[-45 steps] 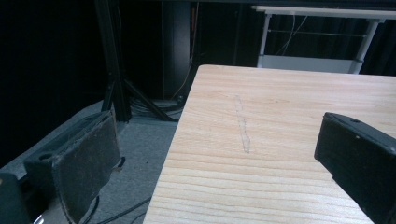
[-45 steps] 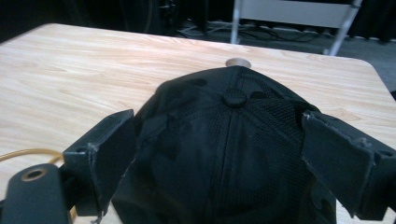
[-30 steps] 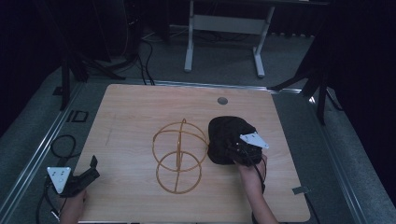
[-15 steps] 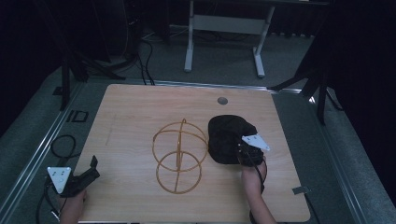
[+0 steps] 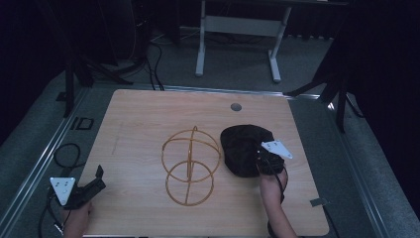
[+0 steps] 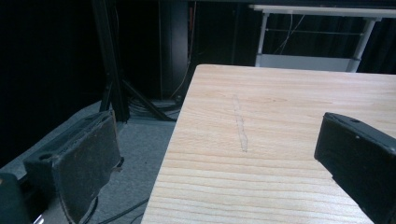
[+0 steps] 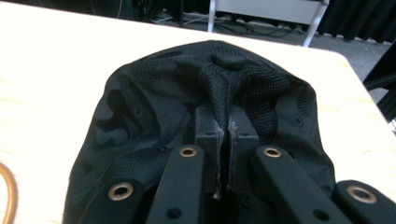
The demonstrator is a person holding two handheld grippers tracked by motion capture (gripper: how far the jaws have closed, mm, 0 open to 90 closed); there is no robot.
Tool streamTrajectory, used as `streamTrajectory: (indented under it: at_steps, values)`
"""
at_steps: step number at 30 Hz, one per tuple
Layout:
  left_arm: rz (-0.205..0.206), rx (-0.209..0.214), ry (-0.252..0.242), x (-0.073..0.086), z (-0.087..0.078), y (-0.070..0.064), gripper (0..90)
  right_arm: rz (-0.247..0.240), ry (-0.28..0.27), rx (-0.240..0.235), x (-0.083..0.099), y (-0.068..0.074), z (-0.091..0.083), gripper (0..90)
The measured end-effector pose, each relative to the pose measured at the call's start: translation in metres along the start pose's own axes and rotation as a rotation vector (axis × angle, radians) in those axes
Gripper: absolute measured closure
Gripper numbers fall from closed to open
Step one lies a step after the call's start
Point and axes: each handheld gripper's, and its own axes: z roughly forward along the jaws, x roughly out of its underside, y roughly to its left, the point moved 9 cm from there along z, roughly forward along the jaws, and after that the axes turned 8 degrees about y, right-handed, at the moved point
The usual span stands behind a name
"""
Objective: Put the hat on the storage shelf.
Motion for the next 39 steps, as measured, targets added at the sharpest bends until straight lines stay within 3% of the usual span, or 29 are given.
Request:
streamTrajectory:
  at_steps: [20,39]
  values:
    - [0.001,0.003,0.003,0.000,0.000,0.000,0.6,0.015,-0.156,-0.048,-0.059,-0.012,-0.066,86.0]
    - [0.000,0.000,0.004,0.000,0.000,0.000,0.6,-0.033,-0.323,-0.093,-0.127,-0.015,-0.143,86.0]
